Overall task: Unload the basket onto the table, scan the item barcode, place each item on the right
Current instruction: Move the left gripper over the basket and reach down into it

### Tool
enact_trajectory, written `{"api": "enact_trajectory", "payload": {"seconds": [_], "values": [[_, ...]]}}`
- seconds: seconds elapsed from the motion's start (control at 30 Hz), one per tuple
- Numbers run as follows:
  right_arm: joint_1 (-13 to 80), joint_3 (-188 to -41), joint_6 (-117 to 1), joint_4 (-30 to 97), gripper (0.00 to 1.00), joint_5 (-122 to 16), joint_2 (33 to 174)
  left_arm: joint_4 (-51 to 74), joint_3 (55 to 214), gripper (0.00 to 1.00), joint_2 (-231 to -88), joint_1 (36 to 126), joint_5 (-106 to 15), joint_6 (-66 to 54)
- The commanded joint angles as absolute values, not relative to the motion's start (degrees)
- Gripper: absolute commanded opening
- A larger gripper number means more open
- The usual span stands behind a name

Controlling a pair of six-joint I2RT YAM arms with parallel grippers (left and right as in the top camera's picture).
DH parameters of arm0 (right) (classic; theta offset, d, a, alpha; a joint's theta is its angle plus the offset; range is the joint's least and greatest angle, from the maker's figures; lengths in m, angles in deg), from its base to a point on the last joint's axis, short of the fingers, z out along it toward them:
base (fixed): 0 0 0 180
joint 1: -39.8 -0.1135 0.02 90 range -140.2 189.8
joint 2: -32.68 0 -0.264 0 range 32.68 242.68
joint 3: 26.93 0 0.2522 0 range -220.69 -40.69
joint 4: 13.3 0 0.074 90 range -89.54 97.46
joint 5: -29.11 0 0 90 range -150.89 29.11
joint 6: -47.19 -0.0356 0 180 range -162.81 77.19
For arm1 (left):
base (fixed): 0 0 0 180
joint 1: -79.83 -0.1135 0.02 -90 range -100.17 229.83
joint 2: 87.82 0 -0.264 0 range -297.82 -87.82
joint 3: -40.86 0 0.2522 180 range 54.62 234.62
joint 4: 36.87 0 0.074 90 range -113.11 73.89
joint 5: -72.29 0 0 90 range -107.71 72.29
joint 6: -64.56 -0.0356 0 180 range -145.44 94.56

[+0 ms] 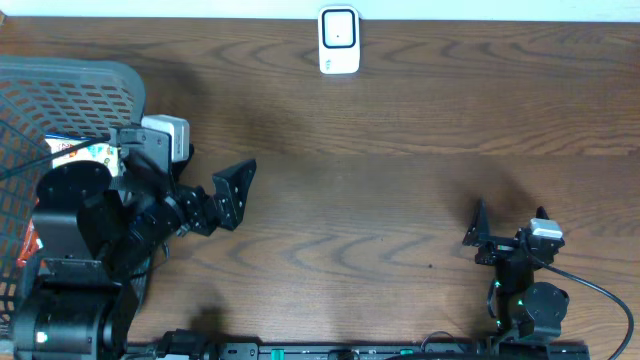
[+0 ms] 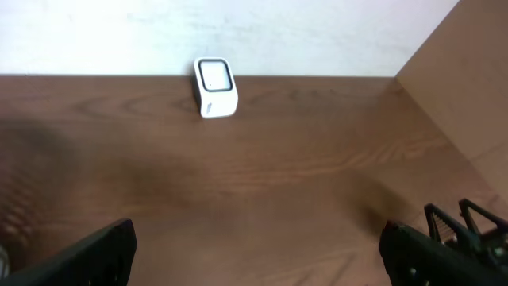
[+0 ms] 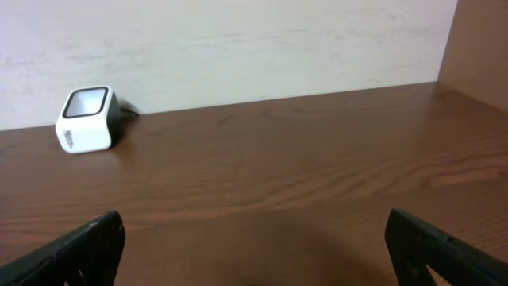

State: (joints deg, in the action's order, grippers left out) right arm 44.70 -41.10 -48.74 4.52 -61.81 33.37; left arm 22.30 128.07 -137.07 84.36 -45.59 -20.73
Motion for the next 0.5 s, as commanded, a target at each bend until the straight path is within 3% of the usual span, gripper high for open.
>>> {"api": "enact_trajectory", "payload": {"seconds": [0.0,0.27,0.47], "values": [[44.3,-41.0,-49.4,4.7,0.99,-62.3,33.1,21.1,130.2,0.98,-137.4,84.1,-40.9,-17.8],[44.3,-41.0,-49.4,4.7,0.99,-62.3,33.1,29.6,142.7,0.98,-144.4,82.0,-10.7,-1.5],[44.3,-41.0,-49.4,4.7,0.99,-62.3,33.1,33.2,145.8,0.98,-150.0,69.9,-8.0,0.2]]}}
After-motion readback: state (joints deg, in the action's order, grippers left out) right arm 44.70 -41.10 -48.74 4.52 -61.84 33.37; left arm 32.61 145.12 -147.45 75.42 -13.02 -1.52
